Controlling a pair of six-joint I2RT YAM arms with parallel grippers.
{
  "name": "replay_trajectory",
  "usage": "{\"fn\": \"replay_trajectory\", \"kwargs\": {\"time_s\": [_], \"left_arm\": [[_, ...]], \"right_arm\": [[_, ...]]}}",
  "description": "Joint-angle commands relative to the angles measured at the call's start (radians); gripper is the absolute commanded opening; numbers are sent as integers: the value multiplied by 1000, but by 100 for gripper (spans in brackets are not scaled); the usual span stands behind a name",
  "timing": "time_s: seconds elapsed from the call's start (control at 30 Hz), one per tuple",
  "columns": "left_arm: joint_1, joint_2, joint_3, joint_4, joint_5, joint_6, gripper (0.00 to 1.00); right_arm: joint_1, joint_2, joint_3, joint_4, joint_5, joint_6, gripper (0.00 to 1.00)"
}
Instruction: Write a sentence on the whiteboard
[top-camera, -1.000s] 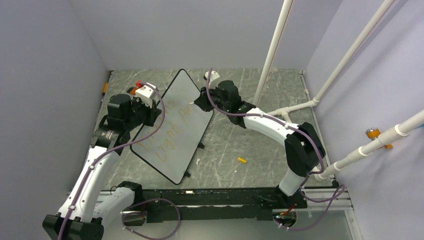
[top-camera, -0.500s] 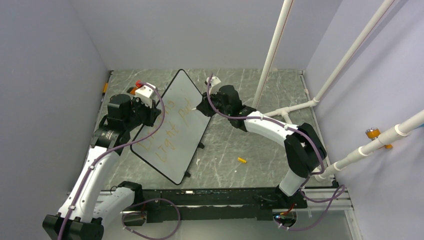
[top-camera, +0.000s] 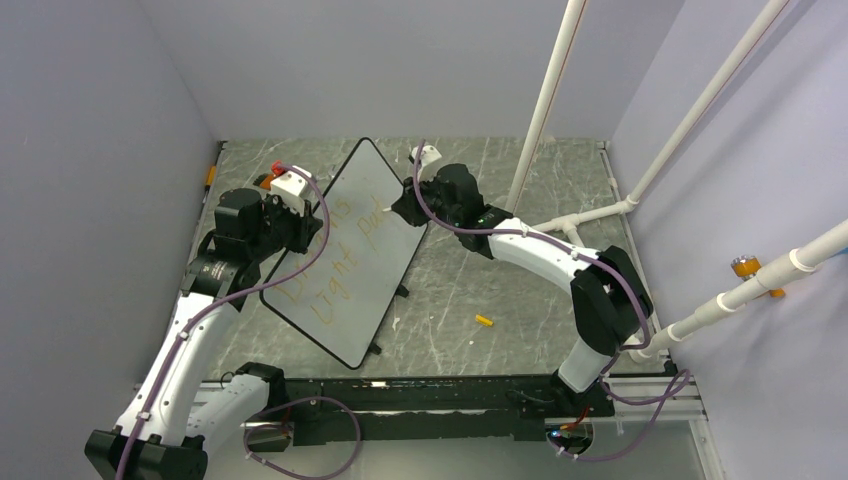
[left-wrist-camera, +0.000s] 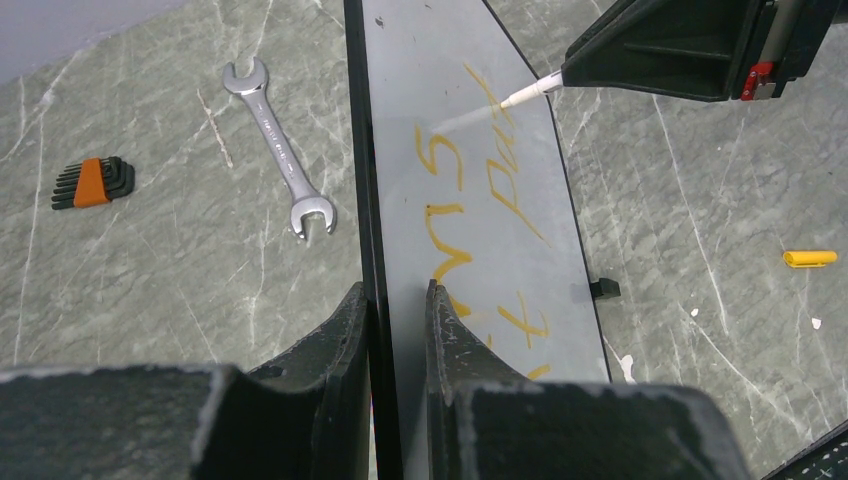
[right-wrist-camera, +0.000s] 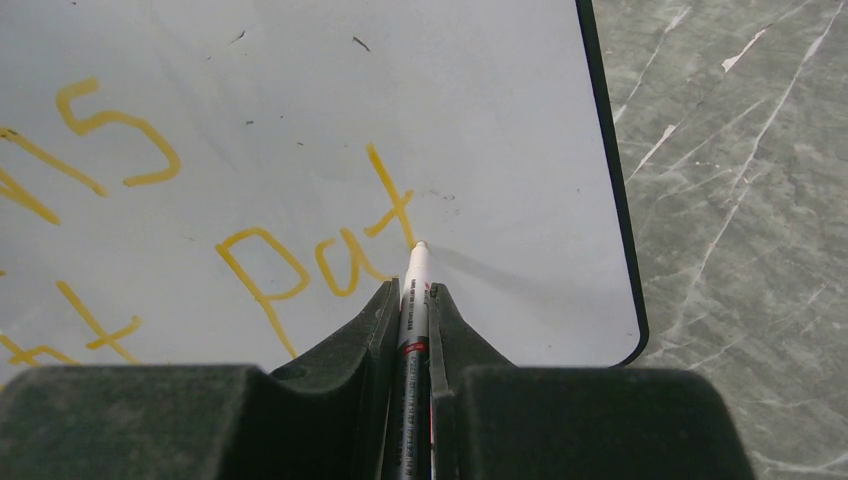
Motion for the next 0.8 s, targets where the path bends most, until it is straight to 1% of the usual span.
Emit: {"fn": "replay_trajectory", "kwargs": {"time_s": [0.0,0.17,0.33,0.77], "left_arm": [[-20,15,-34,-150,43,86,0],[-20,15,-34,-150,43,86,0],[-21,16,-34,-150,45,86,0],[-21,12,-36,-150,48,86,0]], "right_arm": [[4,-8,25,21,15,-18,0],[5,-56,0,21,32,-19,0],[3,-81,12,20,46,-23,0],[0,11,182,2,47,-26,0]]}}
